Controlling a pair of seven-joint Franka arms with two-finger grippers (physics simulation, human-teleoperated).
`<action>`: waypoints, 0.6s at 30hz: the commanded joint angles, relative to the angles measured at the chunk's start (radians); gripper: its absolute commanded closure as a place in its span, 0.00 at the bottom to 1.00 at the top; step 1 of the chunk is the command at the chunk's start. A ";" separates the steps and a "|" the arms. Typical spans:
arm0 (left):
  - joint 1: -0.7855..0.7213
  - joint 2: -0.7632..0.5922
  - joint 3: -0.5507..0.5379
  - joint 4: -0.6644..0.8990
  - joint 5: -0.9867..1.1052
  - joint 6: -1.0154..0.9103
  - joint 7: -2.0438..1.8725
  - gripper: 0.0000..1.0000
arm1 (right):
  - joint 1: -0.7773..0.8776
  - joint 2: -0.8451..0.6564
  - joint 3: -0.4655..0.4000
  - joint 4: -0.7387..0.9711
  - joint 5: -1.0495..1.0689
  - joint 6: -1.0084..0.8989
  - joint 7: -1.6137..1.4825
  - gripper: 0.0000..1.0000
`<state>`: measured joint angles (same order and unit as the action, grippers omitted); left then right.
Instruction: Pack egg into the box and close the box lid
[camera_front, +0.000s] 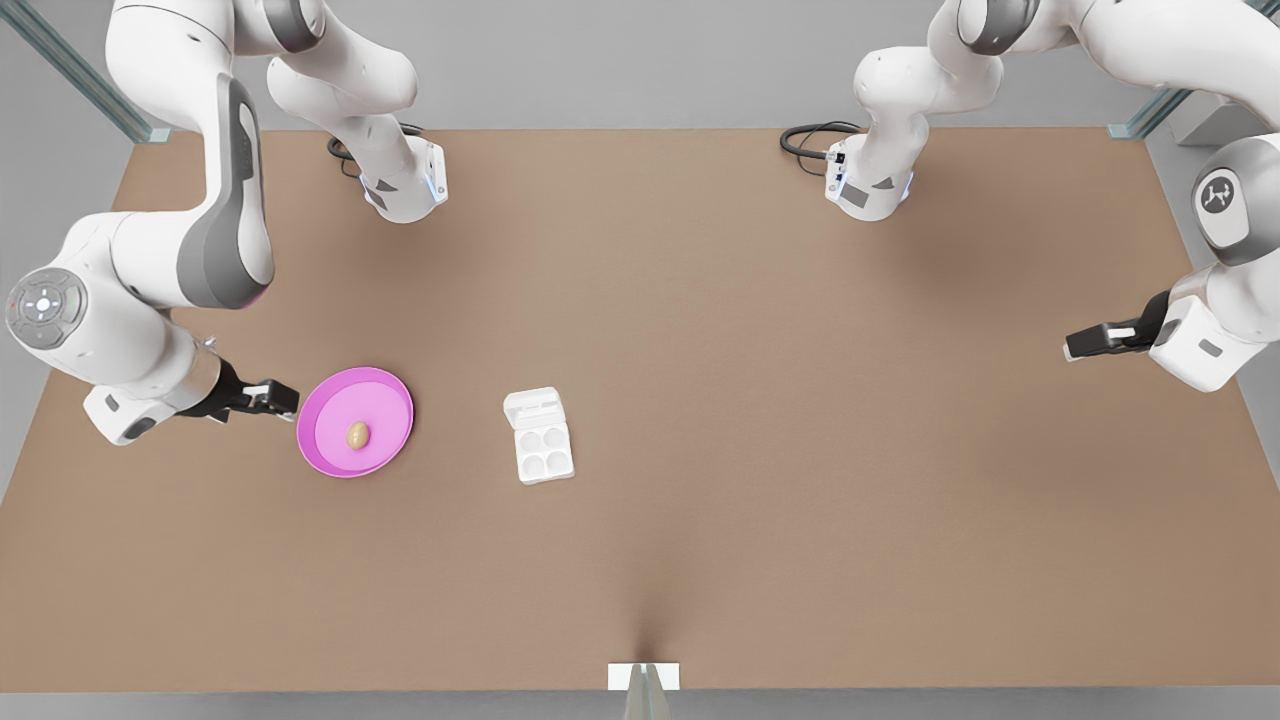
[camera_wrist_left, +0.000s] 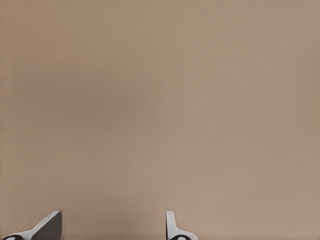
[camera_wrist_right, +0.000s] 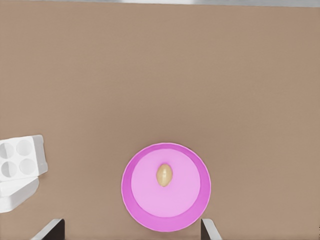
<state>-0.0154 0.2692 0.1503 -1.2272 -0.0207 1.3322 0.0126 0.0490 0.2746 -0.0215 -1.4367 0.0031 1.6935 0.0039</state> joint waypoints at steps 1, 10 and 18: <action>0.000 -0.001 0.000 0.000 0.004 -0.001 0.000 0.00 | 0.000 0.000 0.000 -0.001 0.000 0.000 -0.001 0.00; -0.006 0.013 0.000 0.000 0.004 -0.036 -0.003 0.00 | 0.005 0.049 0.009 -0.406 -0.002 0.342 -0.018 0.00; -0.006 0.024 -0.003 0.000 0.004 -0.041 0.001 0.00 | -0.014 0.090 0.018 -0.587 -0.002 0.577 -0.099 0.00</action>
<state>-0.0214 0.2931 0.1472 -1.2272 -0.0173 1.2916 0.0138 0.0280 0.3757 -0.0031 -2.0247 -0.0008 2.2762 -0.1026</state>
